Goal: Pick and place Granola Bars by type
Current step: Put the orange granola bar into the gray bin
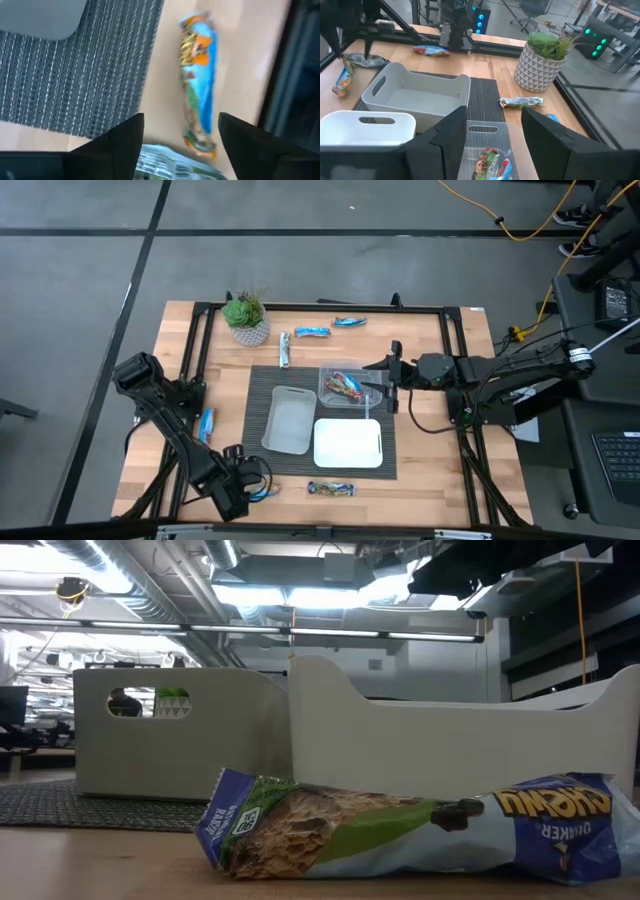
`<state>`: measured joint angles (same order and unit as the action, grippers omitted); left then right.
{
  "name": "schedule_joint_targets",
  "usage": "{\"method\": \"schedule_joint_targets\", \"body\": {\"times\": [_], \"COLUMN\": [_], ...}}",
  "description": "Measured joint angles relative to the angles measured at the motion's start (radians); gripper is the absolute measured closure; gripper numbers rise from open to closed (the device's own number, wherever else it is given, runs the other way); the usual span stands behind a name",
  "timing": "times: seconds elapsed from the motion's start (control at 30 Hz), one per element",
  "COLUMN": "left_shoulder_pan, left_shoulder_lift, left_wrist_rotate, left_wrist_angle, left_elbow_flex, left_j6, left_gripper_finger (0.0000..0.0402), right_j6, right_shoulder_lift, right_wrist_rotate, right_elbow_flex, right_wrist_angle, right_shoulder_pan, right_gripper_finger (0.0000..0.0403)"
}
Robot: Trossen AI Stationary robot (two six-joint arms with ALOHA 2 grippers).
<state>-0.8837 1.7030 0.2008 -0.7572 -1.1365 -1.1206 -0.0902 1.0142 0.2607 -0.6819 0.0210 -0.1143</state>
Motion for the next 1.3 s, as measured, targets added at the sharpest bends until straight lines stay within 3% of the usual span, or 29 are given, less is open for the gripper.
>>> {"method": "schedule_joint_targets", "body": {"times": [0.23, 0.53, 0.7, 0.97, 1.13, 1.3], "left_shoulder_pan": [0.003, 0.003, 0.003, 0.003, 0.003, 0.003], "left_shoulder_lift": [0.101, 0.139, 0.142, 0.140, 0.142, 0.142], "left_wrist_rotate": [-0.045, -0.062, -0.056, -0.036, -0.013, 0.015], "left_wrist_angle": [-0.001, 0.051, 0.050, 0.050, 0.031, -0.063], "left_elbow_flex": [0.001, 0.001, 0.001, 0.001, -0.017, -0.105], "left_j6": [0.018, 0.018, 0.025, 0.040, 0.016, 0.023], "left_gripper_finger": [0.0135, 0.0142, 0.0207, 0.0379, 0.0387, 0.0393], "right_j6": [0.033, 0.031, 0.035, 0.059, 0.061, 0.059], "right_shoulder_lift": [0.000, 0.000, 0.000, 0.000, 0.015, 0.057], "right_wrist_rotate": [0.000, 0.000, 0.008, 0.070, 0.065, -0.042], "right_elbow_flex": [0.000, 0.000, 0.000, -0.001, -0.001, -0.001], "right_wrist_angle": [-0.016, -0.052, -0.050, -0.116, -0.212, -0.221], "right_shoulder_pan": [0.000, 0.000, 0.000, 0.000, 0.000, 0.000], "right_gripper_finger": [0.0211, 0.0211, 0.0211, 0.0211, 0.0211, 0.0211]}}
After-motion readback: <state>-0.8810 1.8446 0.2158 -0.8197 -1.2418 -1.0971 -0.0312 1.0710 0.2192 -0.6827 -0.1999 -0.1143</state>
